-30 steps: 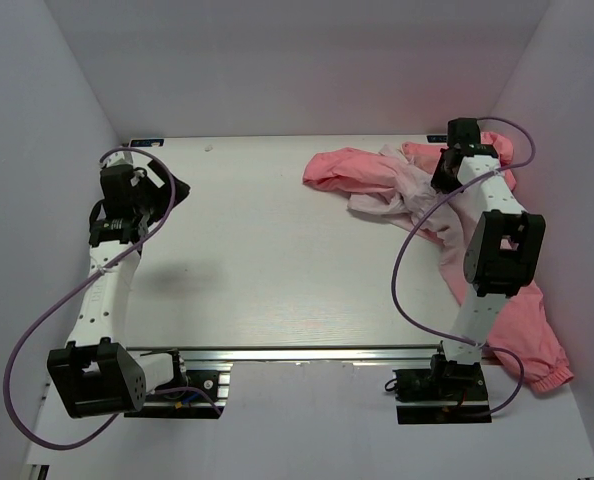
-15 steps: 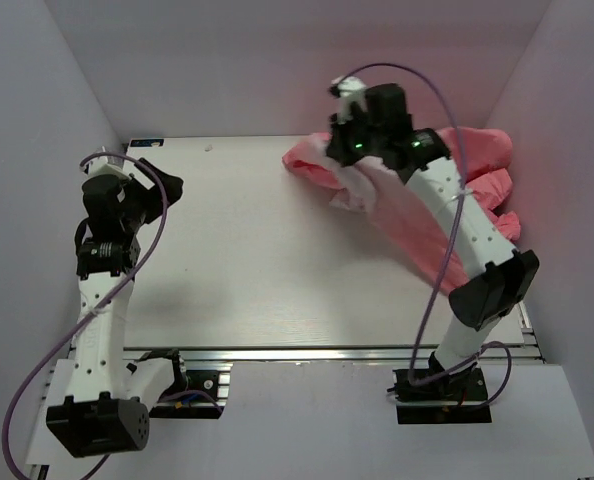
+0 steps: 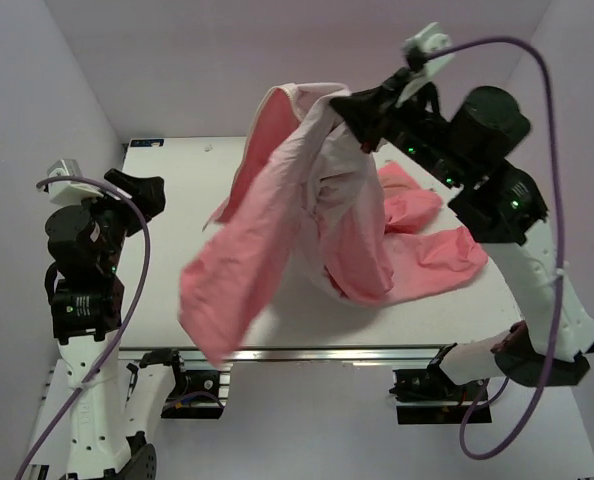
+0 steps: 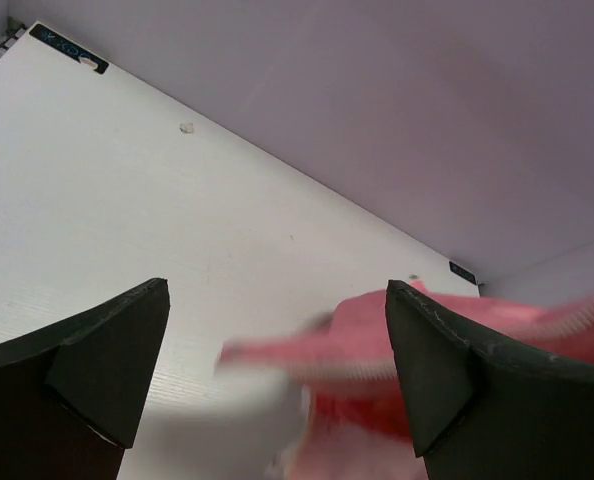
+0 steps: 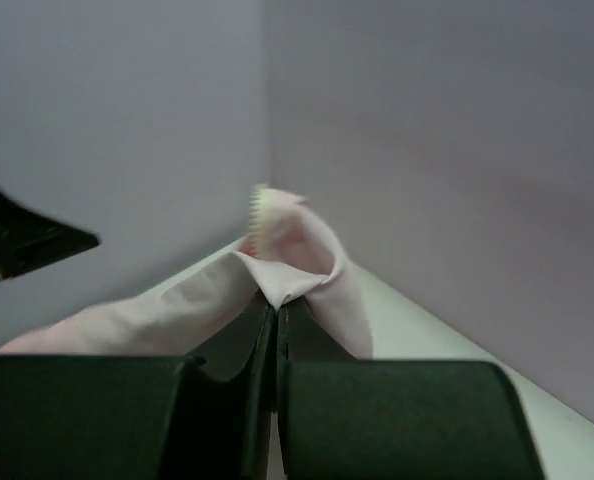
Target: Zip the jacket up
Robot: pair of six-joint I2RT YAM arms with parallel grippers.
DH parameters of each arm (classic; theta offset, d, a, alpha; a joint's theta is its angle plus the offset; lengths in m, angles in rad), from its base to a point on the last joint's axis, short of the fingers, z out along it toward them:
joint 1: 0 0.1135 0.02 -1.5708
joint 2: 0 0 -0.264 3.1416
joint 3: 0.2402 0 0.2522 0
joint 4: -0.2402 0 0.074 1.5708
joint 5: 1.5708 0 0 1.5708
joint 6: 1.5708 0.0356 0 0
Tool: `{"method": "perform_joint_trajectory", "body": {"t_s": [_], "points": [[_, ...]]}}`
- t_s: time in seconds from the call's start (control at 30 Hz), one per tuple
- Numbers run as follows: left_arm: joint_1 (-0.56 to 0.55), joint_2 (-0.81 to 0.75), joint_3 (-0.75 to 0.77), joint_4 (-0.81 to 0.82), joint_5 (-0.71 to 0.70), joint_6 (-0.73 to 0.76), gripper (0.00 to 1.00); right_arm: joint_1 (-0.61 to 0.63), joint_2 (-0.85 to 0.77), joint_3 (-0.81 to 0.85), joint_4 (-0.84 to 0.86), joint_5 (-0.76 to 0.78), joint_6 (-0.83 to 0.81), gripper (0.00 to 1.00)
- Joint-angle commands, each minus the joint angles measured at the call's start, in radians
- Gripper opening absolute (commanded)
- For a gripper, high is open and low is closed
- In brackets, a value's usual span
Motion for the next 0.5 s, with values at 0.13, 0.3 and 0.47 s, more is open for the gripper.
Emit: {"method": "perform_joint_trajectory", "body": {"t_s": [0.13, 0.3, 0.47], "points": [[0.000, 0.039, -0.002, -0.023, 0.007, -0.002, 0.98, -0.235, -0.165, -0.306, 0.093, 0.382, 0.132, 0.00], [0.000, 0.105, -0.059, 0.043, 0.102, -0.004, 0.98, -0.581, -0.226, -0.734, 0.050, 0.341, 0.296, 0.00], [-0.003, 0.237, -0.131, 0.163, 0.320, 0.019, 0.98, -0.639, -0.106, -0.825, -0.065, 0.256, 0.330, 0.67]]}}
